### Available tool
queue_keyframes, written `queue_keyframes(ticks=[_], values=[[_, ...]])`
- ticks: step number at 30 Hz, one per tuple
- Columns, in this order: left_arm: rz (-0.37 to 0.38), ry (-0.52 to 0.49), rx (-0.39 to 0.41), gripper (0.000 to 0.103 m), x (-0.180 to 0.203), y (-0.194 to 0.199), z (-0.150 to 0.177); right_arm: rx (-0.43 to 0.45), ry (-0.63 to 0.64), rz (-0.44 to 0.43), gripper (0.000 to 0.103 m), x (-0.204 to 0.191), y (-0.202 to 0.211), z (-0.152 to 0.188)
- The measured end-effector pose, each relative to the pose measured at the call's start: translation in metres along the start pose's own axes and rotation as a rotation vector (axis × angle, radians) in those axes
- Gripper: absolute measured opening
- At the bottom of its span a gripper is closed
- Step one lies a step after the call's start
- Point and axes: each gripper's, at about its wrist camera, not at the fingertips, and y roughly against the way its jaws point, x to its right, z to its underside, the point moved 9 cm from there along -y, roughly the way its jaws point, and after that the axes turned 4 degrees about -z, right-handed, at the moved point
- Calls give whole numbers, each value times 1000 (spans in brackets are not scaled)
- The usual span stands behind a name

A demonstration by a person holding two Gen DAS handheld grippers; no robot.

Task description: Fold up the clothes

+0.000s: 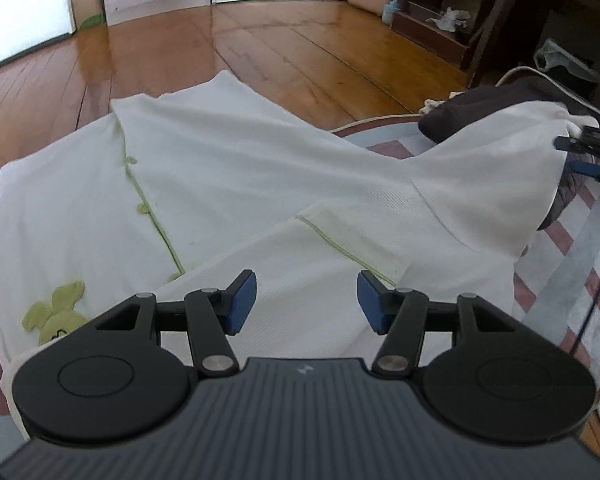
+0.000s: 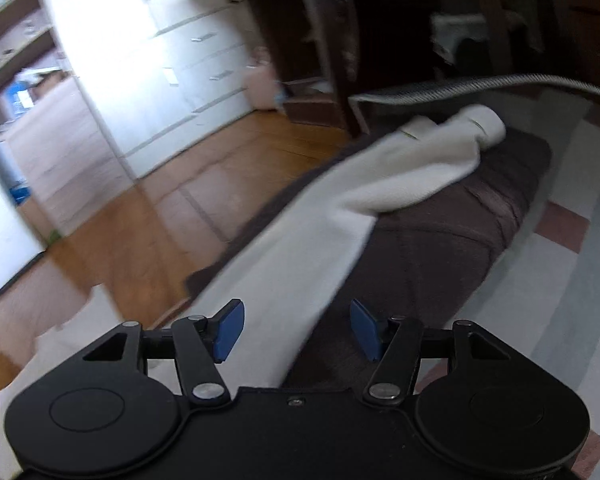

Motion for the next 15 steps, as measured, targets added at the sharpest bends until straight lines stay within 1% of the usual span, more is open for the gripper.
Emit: queue_keyframes(ticks=[2, 3, 4, 5, 6, 7, 8, 10, 11, 13, 15], values=[[-20, -1, -12, 55, -4, 0, 5, 16, -20, 23, 66, 10, -9, -8], [-31, 3, -21, 55, -9, 0, 8, 41, -7, 22, 64, 7, -16, -11], [-44, 11, -31, 55, -15, -1, 11, 66, 15, 18, 58, 2, -20, -14], [-58, 21, -42, 55, -22, -1, 15, 84, 49, 18, 22, -5, -23, -17], [-72, 32, -50, 55, -29, -1, 17, 100, 84, 32, 6, -14, -24, -20], [-85, 43, -55, 55, -37, -1, 19, 126, 131, 52, 6, -30, -16, -25], [-100, 61, -57, 55, -45, 0, 21, 178, 194, 15, 6, -56, -2, -28], [-114, 89, -56, 55, -54, 0, 27, 248, 328, -143, 6, -120, 29, -23], [-119, 101, -55, 56, -57, 0, 30, 231, 357, -253, 5, -151, 41, -11], [-129, 124, -55, 56, -63, 0, 36, 143, 379, -476, 5, -206, 58, 27], [-140, 148, -54, 56, -69, 0, 42, 42, 441, -629, 5, -251, 67, 81]])
